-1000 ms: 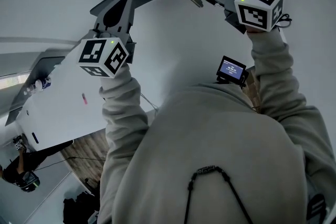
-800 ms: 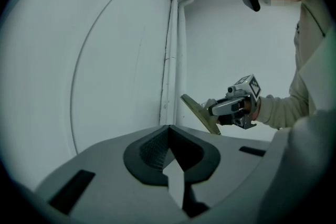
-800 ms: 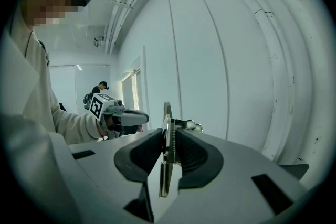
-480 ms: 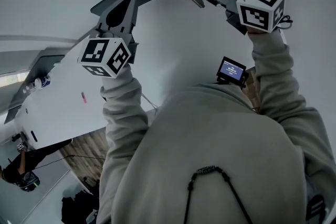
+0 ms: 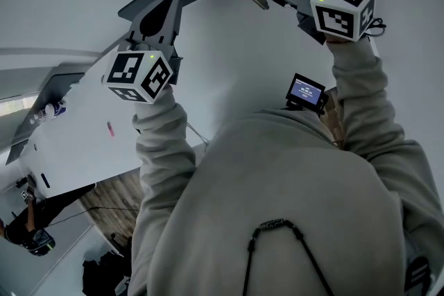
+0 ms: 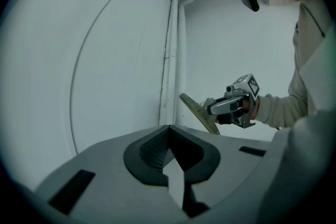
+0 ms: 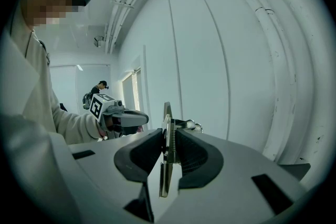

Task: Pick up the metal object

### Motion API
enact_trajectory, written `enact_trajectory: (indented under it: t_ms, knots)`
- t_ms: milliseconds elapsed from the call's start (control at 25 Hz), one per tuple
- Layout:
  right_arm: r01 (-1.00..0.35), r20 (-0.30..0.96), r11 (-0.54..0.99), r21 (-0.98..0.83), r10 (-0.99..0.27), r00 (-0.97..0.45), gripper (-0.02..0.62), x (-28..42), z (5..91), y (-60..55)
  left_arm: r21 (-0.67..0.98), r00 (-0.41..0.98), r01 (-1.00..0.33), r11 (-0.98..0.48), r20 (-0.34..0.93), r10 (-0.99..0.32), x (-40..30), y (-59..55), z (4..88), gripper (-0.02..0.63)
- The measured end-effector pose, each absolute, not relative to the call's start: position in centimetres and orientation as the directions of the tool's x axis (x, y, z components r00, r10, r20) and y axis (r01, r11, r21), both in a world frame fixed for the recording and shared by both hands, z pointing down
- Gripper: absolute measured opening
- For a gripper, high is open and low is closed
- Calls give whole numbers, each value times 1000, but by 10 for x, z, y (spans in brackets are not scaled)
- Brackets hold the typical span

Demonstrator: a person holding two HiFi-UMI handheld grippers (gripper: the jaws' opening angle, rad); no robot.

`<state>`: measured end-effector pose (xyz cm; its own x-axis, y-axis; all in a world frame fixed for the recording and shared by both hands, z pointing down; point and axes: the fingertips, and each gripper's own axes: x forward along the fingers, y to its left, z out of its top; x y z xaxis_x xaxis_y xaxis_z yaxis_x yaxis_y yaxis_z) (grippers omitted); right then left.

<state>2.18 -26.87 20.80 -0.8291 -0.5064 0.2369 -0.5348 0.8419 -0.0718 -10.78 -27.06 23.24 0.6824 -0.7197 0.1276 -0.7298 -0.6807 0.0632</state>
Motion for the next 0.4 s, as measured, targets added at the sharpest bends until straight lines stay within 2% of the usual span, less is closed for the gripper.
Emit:
enact_trajectory:
  t_ms: [400]
  knots:
    - [-533,246,843,-68,-504,-828,100,22,209,-269,61,686,-726,-685,137,-715,-108,-269,235,5]
